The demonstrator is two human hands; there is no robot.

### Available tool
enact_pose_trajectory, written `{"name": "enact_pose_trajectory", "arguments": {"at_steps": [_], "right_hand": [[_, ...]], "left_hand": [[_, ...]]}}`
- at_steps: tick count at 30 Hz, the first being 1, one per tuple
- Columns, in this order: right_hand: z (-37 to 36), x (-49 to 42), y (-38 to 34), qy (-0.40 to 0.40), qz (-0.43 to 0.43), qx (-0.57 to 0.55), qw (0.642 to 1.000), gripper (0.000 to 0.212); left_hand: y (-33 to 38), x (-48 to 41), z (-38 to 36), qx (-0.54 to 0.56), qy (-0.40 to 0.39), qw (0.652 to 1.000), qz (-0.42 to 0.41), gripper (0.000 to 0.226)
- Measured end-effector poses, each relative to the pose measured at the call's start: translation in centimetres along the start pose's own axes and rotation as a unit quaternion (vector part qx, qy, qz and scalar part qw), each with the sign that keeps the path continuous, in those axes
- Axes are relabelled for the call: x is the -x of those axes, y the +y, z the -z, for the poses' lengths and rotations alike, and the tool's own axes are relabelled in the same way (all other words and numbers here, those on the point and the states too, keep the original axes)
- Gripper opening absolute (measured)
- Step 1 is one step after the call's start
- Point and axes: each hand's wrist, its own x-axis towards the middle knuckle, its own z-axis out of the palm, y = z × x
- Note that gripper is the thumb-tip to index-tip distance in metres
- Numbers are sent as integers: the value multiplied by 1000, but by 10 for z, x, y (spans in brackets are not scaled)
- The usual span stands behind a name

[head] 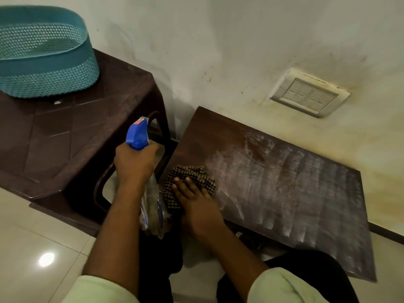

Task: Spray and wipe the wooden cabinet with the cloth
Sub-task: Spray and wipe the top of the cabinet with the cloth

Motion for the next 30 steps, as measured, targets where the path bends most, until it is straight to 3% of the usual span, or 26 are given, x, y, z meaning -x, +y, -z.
{"name": "enact_pose_trajectory", "arguments": {"at_steps": [8, 13, 19, 24, 30], "right_hand": [[-4, 12, 6, 43, -125, -22, 991, 72], [-3, -1, -18, 5, -79, -40, 996, 84], [-6, 23, 14, 22, -34, -6, 999, 66], [-3, 11, 8, 28, -42, -5, 999, 70], [-8, -43, -14, 6, 21, 23, 1000, 70]], "left_hand": [[-2, 1, -1, 5, 1, 1000, -2, 16], [-1, 2, -6, 2, -20, 1000, -6, 11], [-1, 1, -2, 10, -9, 1000, 3, 13], [-3, -4, 4, 18, 11, 1000, 9, 13], [-2, -9, 8, -4, 32, 999, -26, 15]]}}
